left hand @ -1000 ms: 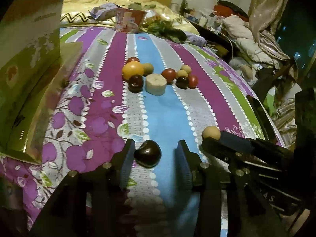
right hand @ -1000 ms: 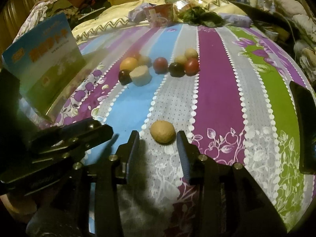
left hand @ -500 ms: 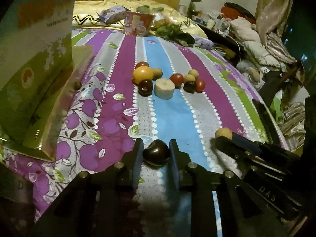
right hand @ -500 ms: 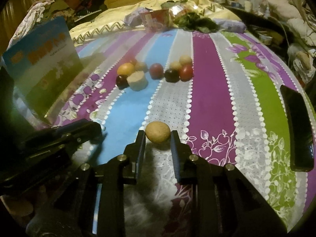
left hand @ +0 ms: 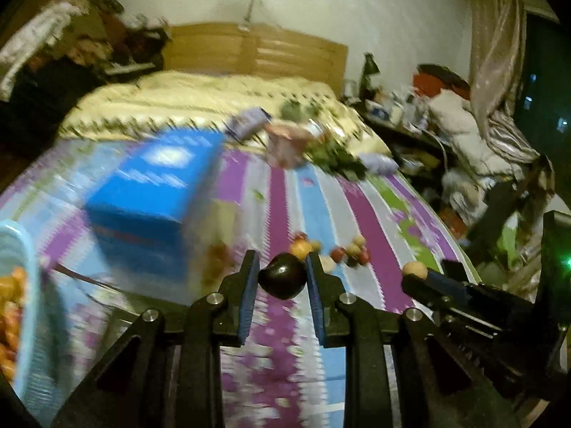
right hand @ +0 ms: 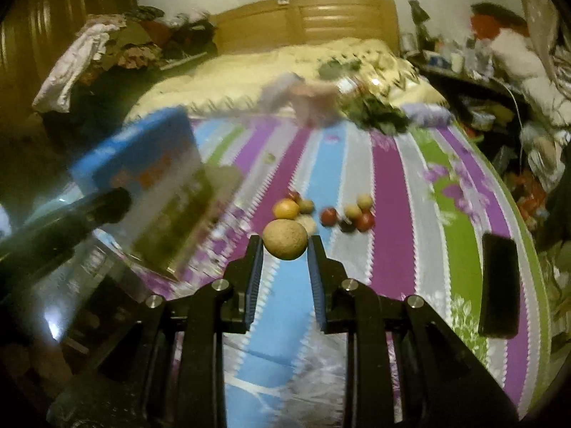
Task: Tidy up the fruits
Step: 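Carry the plum and tan fruit in both tools over the light-blue basket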
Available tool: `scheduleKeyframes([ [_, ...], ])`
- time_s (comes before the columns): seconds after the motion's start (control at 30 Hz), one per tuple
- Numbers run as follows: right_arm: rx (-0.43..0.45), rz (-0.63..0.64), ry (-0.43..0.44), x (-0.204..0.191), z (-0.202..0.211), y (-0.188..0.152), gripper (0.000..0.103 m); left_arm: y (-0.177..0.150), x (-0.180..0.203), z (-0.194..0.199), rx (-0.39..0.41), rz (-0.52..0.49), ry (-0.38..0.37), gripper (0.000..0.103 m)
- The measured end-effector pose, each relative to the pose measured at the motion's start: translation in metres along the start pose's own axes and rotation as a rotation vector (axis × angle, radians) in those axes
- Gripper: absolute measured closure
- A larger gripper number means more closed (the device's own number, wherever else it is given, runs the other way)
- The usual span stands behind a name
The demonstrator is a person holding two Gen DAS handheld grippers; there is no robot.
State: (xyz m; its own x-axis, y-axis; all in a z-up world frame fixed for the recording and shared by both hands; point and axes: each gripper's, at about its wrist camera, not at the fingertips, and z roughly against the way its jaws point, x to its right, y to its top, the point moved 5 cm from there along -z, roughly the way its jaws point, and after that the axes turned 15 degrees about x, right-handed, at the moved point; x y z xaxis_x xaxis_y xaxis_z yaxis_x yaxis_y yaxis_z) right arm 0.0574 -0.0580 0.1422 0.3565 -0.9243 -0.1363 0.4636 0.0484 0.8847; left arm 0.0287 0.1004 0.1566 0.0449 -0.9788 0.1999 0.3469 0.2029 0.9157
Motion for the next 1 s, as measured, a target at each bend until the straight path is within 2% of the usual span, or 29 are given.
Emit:
scheduleKeyframes([
  [0.17, 0.027, 0.040, 0.053, -0.047, 0.004, 0.033, 0.077, 0.031, -0.049, 0.031, 0.035, 0.016, 0.105, 0.076],
  [0.5, 0.040, 0.100, 0.194, -0.142, 0.006, 0.067, 0.077, 0.072, -0.181, 0.107, 0.094, 0.100, 0.340, 0.076],
  [0.7, 0.027, 0.132, 0.281, -0.199, 0.004, 0.079, 0.077, 0.083, -0.255, 0.153, 0.109, 0.147, 0.457, 0.076],
  [0.9, -0.032, 0.162, 0.386, -0.261, -0.007, 0.081, 0.077, 0.082, -0.330, 0.185, 0.071, 0.198, 0.566, 0.076],
  [1.0, -0.085, 0.193, 0.440, -0.293, -0.014, 0.076, 0.077, 0.079, -0.355, 0.200, 0.058, 0.230, 0.600, 0.076],
])
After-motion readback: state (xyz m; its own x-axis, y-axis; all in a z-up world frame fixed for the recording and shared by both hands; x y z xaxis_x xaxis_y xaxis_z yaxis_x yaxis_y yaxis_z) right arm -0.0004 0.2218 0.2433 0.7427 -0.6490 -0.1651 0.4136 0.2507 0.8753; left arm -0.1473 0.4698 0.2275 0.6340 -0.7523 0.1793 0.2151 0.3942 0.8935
